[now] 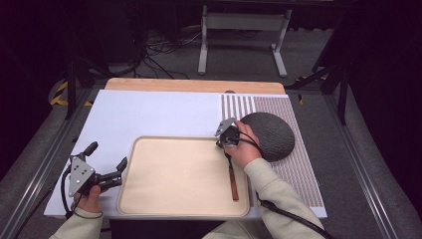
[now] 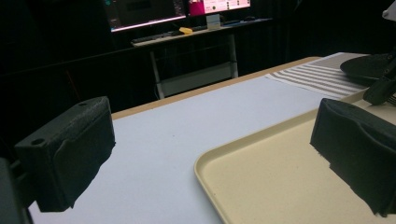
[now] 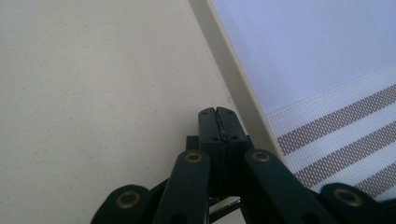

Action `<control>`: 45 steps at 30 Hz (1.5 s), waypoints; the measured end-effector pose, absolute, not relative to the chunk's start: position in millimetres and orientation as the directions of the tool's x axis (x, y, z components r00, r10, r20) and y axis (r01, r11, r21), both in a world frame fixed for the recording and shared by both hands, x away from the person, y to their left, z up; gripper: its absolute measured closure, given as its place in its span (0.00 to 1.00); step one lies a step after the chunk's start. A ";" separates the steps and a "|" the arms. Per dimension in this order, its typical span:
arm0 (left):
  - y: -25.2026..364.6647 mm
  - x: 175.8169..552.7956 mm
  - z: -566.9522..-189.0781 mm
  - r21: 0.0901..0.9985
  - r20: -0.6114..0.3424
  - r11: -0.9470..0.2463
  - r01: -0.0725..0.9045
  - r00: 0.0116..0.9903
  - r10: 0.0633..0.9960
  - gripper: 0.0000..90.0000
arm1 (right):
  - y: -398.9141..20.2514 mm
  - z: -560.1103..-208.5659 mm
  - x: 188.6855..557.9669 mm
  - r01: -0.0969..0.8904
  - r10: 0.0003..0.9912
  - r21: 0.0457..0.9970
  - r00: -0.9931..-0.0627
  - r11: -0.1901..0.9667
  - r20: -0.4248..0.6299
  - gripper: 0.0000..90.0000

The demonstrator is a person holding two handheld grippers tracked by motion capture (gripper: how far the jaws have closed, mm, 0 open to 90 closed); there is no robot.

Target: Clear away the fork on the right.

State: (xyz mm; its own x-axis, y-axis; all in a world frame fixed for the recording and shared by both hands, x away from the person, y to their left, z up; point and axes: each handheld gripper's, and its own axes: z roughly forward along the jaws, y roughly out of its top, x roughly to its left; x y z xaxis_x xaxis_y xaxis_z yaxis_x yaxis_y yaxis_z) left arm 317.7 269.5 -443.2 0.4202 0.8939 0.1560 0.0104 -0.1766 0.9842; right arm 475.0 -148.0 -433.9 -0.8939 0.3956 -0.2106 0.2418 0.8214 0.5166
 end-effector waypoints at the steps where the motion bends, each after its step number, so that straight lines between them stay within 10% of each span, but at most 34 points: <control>1: 269.6 317.7 -443.2 0.984 0.156 -0.177 0.010 0.420 0.894 0.00 | -149.1 -433.8 475.5 0.246 0.401 0.514 -0.891 0.822 -0.215 1.00; 19: 268.8 317.9 -443.5 0.985 0.154 -0.175 0.011 0.422 0.894 0.00 | -164.9 -430.2 476.9 0.300 0.472 0.546 -0.857 0.782 -0.205 0.98; 24: 269.4 318.0 -443.3 0.984 0.156 -0.177 0.011 0.420 0.894 0.00 | -167.2 -419.2 474.2 0.302 0.493 0.598 -0.851 0.742 -0.182 0.86; 32: 269.1 317.9 -443.5 0.985 0.152 -0.174 0.015 0.421 0.894 0.00 | -174.2 -398.7 464.1 0.302 0.540 0.726 -0.834 0.618 -0.113 0.29; 45: 269.2 317.6 -442.9 0.984 0.154 -0.176 0.014 0.417 0.896 0.00 | -205.4 -364.4 433.9 0.213 0.551 0.813 -0.821 0.542 -0.152 0.18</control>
State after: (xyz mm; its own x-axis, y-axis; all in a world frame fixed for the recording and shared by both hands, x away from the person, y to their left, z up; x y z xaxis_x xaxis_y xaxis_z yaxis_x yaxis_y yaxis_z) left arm 317.6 269.2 -442.9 0.4170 0.8958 0.1539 0.0142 -0.1757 0.9843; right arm 433.9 -205.4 -364.4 -0.8207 0.5507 -0.1520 0.2134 0.5423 0.8126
